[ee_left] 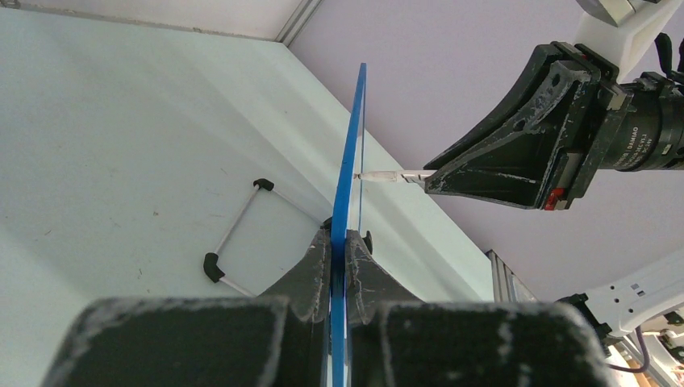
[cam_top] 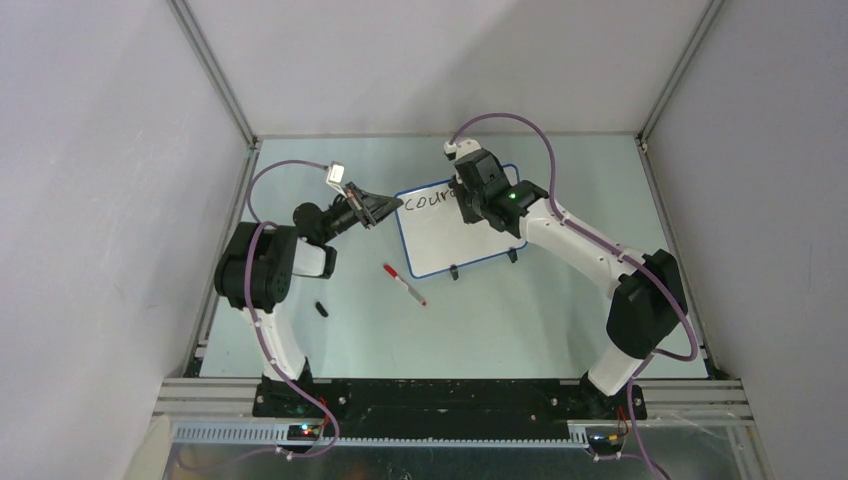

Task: Write a sentence on the whiteboard

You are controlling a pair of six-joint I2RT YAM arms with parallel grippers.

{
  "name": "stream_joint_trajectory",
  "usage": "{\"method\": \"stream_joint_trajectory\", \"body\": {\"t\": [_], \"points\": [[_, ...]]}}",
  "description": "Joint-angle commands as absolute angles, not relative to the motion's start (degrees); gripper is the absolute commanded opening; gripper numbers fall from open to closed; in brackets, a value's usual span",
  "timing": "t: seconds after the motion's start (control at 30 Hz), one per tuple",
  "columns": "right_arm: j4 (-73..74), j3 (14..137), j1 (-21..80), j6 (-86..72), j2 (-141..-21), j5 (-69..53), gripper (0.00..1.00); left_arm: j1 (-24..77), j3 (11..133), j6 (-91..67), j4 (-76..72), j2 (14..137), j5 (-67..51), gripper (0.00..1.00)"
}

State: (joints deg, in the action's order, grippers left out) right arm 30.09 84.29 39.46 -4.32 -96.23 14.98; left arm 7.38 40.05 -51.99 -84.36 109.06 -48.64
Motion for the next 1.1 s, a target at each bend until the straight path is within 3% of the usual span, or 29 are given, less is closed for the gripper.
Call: {"method": "stream_joint_trajectory", "body": {"t": [0.0, 0.23, 0.37, 0.47, 0.6, 0.73, 1.07], "points": [[28.83, 86.85, 39.64, -3.88, -93.8, 14.41, 0.0, 7.67, 39.82, -51.01, -87.8, 106.18, -48.88, 0.04], [26.61, 83.39, 38.68, -4.24, -87.7, 13.85, 0.0, 7.22, 38.9, -51.0, -87.81, 105.68, -47.65, 0.37], [26.37, 82.82, 36.55, -4.61, -87.16, 13.22, 0.0, 7.13, 38.24, -51.02, -87.8, 105.36, -47.34, 0.47], [26.21, 82.86, 35.91, -4.66, -87.62, 12.97, 0.0, 7.1, 37.79, -50.85, -87.81, 105.07, -47.17, 0.49], [25.62, 82.93, 35.37, -4.67, -88.47, 12.18, 0.0, 7.08, 38.25, -51.28, -87.79, 105.49, -47.37, 0.42], [25.58, 83.2, 35.24, -4.52, -89.6, 11.64, 0.0, 7.06, 39.49, -52.19, -87.8, 106.48, -48.14, 0.24], [26.45, 84.54, 35.2, -4.11, -91.86, 11.25, 0.0, 6.97, 40.97, -53.22, -87.8, 107.47, -49.01, 0.02]]}}
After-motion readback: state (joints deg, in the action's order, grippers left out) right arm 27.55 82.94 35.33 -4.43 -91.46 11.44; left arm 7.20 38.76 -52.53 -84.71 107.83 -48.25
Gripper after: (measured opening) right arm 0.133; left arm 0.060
